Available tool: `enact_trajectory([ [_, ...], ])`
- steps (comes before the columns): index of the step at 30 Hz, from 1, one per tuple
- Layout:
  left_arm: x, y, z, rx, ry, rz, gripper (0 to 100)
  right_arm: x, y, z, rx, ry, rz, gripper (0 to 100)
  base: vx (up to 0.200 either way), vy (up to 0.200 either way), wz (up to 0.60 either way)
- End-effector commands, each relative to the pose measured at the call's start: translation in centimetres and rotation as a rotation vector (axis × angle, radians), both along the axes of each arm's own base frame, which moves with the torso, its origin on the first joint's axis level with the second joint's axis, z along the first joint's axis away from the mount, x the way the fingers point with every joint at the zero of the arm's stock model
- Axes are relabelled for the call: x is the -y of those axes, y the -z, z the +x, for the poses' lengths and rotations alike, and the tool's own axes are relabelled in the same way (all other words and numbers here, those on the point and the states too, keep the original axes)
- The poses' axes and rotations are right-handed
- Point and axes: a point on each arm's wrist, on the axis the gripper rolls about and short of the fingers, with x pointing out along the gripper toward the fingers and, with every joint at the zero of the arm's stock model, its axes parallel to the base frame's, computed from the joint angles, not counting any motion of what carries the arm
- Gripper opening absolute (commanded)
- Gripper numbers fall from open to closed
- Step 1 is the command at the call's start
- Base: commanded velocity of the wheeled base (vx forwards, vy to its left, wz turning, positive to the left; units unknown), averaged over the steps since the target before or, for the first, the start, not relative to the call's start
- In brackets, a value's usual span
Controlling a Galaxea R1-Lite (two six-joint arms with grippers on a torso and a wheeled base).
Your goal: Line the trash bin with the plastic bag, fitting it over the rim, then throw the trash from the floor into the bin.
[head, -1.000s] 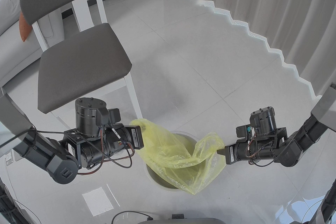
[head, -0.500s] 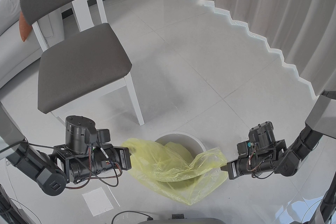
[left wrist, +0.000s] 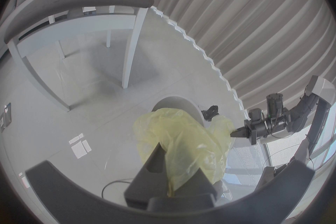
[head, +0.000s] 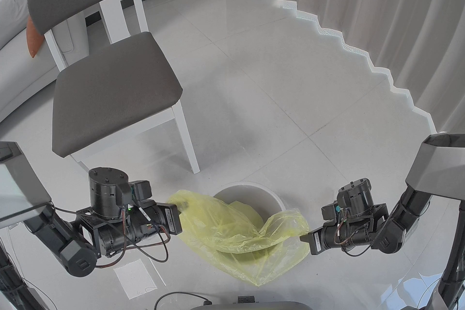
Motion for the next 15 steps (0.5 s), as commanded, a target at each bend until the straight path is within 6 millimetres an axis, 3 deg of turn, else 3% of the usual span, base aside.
enact_trajectory([
  [1, 1.7, 1.2, 1.6, 0.005, 0.029, -0.002, 0, 1.3, 1.5, -0.1, -0.037, 0.034, -0.018, 0, 0.000, 0.000, 0.00],
  [6, 3.1, 2.1, 2.9, -0.012, 0.047, 0.006, 0, 3.0, 1.6, -0.4, -0.057, 0.076, -0.029, 0, 0.000, 0.000, 0.00],
  [15, 2.9, 3.9, 4.3, -0.058, 0.000, -0.014, 0, 2.9, 1.6, -0.3, -0.045, 0.070, -0.021, 0, 0.000, 0.000, 0.00],
])
